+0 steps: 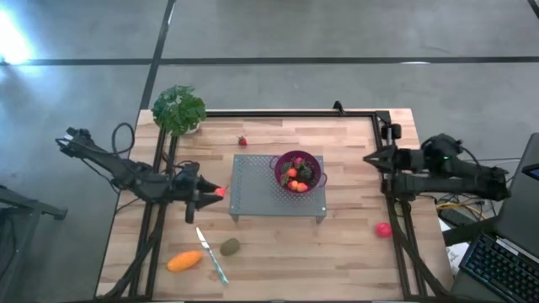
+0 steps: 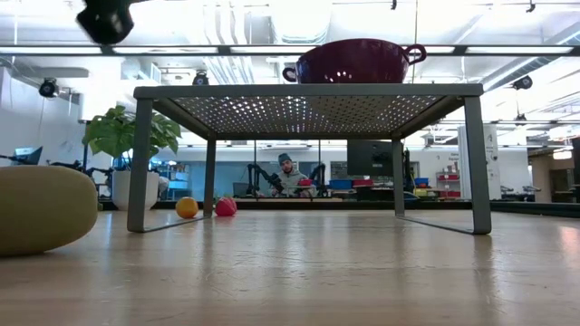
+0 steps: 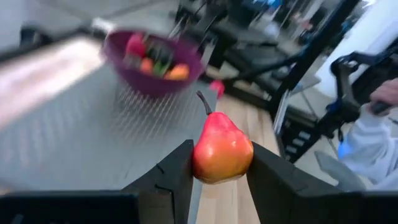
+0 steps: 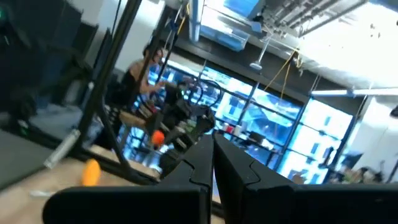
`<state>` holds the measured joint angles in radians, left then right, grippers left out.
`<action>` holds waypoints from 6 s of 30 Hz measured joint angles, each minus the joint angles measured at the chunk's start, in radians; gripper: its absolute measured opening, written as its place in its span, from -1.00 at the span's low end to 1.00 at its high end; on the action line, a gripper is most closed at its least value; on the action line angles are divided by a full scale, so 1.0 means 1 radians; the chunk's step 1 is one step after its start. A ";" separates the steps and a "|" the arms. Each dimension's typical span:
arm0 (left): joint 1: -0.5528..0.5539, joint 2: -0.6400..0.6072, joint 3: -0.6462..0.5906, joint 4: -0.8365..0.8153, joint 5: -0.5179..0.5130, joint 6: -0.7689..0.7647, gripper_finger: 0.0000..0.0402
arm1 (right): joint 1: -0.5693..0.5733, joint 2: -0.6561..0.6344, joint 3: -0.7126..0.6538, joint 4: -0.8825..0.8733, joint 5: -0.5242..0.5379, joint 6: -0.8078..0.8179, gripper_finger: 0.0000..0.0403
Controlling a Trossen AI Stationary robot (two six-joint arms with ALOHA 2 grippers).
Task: Pick & Place Fruit
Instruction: Put the pear in the purple strainer bowl on the shelf
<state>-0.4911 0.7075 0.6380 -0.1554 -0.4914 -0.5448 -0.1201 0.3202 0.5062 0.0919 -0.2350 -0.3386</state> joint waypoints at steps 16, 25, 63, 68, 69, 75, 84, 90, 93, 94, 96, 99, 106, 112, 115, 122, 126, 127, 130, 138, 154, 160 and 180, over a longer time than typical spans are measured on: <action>0.032 0.209 -0.001 0.436 -0.080 0.160 -0.32 | 0.011 0.358 0.089 0.099 -0.001 -0.409 -0.71; 0.074 0.307 -0.001 0.631 -0.080 0.161 -0.32 | 0.115 0.486 0.134 0.111 0.000 -0.542 -0.11; 0.243 0.897 0.514 0.742 0.043 0.370 -0.32 | 0.321 0.723 0.266 0.141 0.318 -0.822 0.41; 0.262 0.927 0.540 0.741 0.076 0.364 -0.32 | 0.321 0.723 0.266 0.153 0.318 -0.822 0.48; 0.267 0.932 0.543 0.741 0.089 0.360 -0.32 | 0.321 0.723 0.266 0.153 0.318 -0.822 0.48; 0.276 0.947 0.573 0.748 0.119 0.360 -0.33 | 0.320 0.723 0.266 0.154 0.318 -0.821 0.38; 0.285 0.947 0.575 0.746 0.136 0.365 -0.33 | 0.320 0.723 0.266 0.155 0.318 -0.817 0.01; 0.289 0.947 0.574 0.742 0.143 0.365 -0.33 | 0.320 0.723 0.266 0.153 0.317 -0.815 -0.22; 0.290 0.947 0.574 0.742 0.152 0.364 -0.33 | 0.320 0.723 0.266 0.152 0.316 -0.814 -0.32; 0.290 0.947 0.574 0.742 0.152 0.363 -0.33 | 0.320 0.723 0.266 0.152 0.315 -0.814 -0.34; 0.291 0.947 0.574 0.743 0.154 0.363 -0.32 | 0.320 0.723 0.266 0.152 0.315 -0.814 -0.38; 0.291 0.946 0.573 0.743 0.154 0.364 -0.32 | 0.320 0.723 0.266 0.152 0.315 -0.813 -0.40; 0.291 0.946 0.573 0.745 0.159 0.364 -0.32 | 0.320 0.723 0.266 0.152 0.315 -0.813 -0.35; 0.292 0.946 0.573 0.747 0.192 0.405 -0.23 | 0.320 0.723 0.266 0.151 0.315 -0.809 -0.42; 0.293 0.942 0.573 0.745 0.207 0.448 -0.04 | 0.319 0.723 0.266 0.149 0.315 -0.781 -0.43; 0.295 0.864 0.572 0.622 0.178 0.561 0.38 | 0.318 0.723 0.266 0.148 0.406 -0.692 -0.38; 0.294 0.779 0.572 0.522 0.022 0.619 0.42 | 0.296 0.723 0.266 0.150 0.543 -0.521 -0.43; 0.294 0.761 0.572 0.501 -0.006 0.624 0.42 | 0.284 0.723 0.269 0.145 0.564 -0.476 -0.45; 0.295 0.725 0.570 0.465 -0.040 0.625 0.42 | 0.239 0.723 0.310 0.052 0.582 -0.335 -0.46; 0.295 0.689 0.568 0.441 -0.051 0.639 0.42 | 0.100 0.831 0.538 -0.434 0.405 -0.019 -0.42; 0.294 0.628 0.568 0.332 -0.093 0.652 0.42 | 0.078 1.088 0.764 -0.706 0.312 0.025 -0.40; 0.294 0.620 0.568 0.323 -0.096 0.651 0.42 | 0.078 1.117 0.757 -0.706 0.311 0.027 -0.46; 0.294 0.614 0.568 0.291 -0.098 0.647 0.42 | 0.078 1.115 0.762 -0.727 0.312 0.028 0.01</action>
<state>-0.1970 1.3220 1.2057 0.1353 -0.5892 0.1024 -0.0422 1.4353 1.2684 -0.6351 0.0772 -0.3107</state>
